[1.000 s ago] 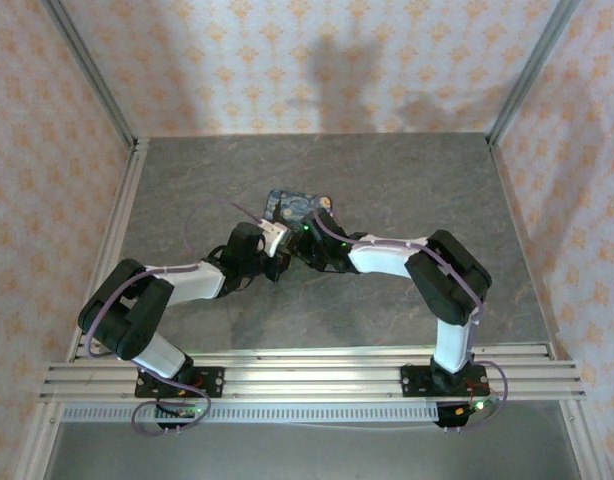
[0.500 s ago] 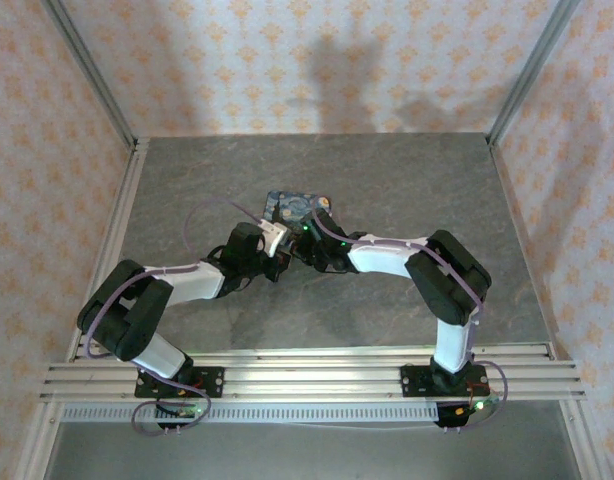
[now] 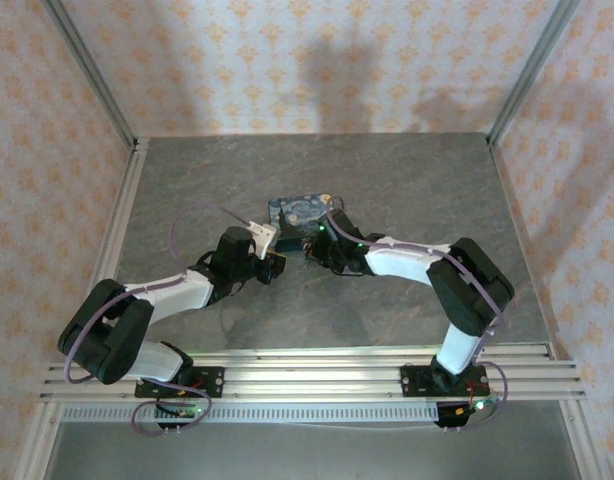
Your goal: Unlock the padlock with the key
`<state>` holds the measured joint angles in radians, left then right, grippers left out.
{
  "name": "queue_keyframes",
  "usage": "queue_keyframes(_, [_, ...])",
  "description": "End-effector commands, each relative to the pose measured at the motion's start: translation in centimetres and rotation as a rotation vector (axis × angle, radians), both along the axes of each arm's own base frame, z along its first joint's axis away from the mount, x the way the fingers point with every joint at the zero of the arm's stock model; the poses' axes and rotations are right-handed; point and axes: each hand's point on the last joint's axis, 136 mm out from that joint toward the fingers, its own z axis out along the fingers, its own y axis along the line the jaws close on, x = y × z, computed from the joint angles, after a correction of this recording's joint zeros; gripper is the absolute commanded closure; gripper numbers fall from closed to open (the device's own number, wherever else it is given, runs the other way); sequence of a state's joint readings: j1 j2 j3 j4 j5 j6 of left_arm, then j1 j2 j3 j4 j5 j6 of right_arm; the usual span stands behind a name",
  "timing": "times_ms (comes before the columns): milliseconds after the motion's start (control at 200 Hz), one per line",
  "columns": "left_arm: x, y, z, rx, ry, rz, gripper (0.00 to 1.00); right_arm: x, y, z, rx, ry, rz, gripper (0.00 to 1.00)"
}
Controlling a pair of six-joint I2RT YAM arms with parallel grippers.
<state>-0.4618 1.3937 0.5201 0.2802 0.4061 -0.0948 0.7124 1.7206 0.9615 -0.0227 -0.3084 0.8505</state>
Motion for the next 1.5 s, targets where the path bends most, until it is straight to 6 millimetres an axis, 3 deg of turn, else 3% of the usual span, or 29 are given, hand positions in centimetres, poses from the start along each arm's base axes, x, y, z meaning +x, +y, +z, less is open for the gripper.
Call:
queue_keyframes(0, [-0.1, 0.6, -0.2, -0.002, 0.018, 0.039, 0.70, 0.0, -1.1, 1.1, 0.000, -0.028, 0.036, 1.00])
queue_keyframes(205, [0.1, 0.5, -0.4, -0.008, 0.026, 0.043, 0.71, 0.3, -2.3, 1.3, 0.020, -0.011, -0.061, 1.00])
queue_keyframes(415, [0.0, 0.5, -0.7, -0.019, 0.034, 0.057, 0.72, 1.0, -1.9, 1.0, 0.096, 0.025, -0.159, 1.00])
queue_keyframes(1071, [-0.9, 3.1, 0.5, 0.037, -0.001, 0.145, 0.70, 2.2, -2.5, 0.0, 0.102, 0.048, -0.348, 1.00])
queue_keyframes(1491, [-1.7, 3.8, 0.9, 0.036, -0.011, 0.160, 0.69, 3.4, -2.6, 1.6, 0.136, -0.010, -0.450, 1.00])
